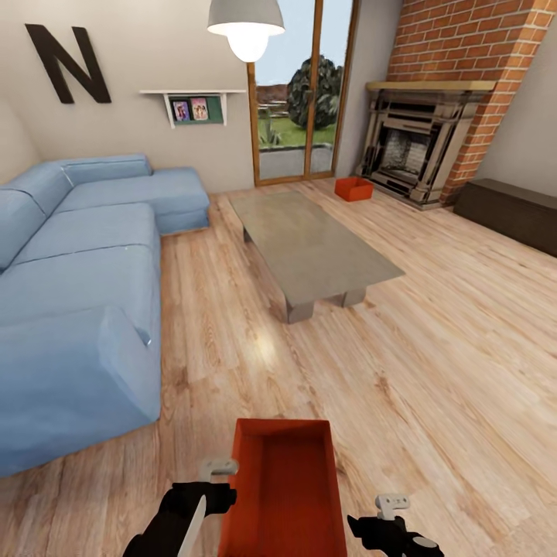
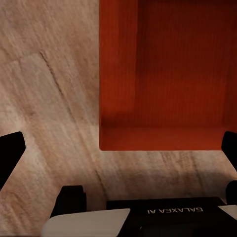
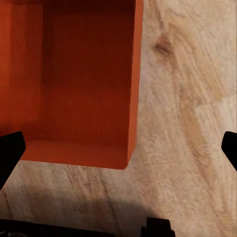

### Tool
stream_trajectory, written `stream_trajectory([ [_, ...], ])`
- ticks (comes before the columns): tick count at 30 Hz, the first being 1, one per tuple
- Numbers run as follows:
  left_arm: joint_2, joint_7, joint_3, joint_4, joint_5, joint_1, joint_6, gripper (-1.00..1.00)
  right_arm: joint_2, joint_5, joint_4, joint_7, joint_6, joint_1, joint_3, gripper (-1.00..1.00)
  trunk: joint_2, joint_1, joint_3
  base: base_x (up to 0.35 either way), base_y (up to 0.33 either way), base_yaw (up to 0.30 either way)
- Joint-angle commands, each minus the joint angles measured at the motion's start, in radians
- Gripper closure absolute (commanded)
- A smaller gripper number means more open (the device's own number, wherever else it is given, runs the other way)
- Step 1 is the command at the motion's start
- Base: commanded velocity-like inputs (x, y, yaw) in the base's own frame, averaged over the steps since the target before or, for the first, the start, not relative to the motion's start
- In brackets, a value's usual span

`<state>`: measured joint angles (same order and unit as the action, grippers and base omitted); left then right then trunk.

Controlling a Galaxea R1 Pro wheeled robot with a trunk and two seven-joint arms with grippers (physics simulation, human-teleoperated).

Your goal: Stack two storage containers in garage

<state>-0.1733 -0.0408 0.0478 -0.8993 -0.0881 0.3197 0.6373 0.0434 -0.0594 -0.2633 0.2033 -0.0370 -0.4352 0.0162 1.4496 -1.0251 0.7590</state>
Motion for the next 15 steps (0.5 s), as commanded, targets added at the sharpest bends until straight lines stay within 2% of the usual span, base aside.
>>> stream_trajectory([
  [1,-0.001,0.002,0.003,-0.001,-0.010,0.001,0.006,-1.00,0.000,-0.001,0.001,0.005,-0.003,0.000,0.009,-1.00,0.000,0.000,0.002,0.000,0.000,0.117],
  [3,-0.001,0.002,0.004,-0.001,-0.011,0.001,0.012,-1.00,-0.002,0.007,0.000,0.009,-0.003,0.000,0.024,-1.00,0.000,0.000,0.005,0.000,0.000,0.114],
  [15,-0.001,0.008,0.004,0.000,-0.005,0.001,0.012,-1.00,-0.001,0.008,0.000,0.010,-0.004,0.000,0.028,-1.00,0.000,0.000,0.022,0.000,0.000,0.091],
])
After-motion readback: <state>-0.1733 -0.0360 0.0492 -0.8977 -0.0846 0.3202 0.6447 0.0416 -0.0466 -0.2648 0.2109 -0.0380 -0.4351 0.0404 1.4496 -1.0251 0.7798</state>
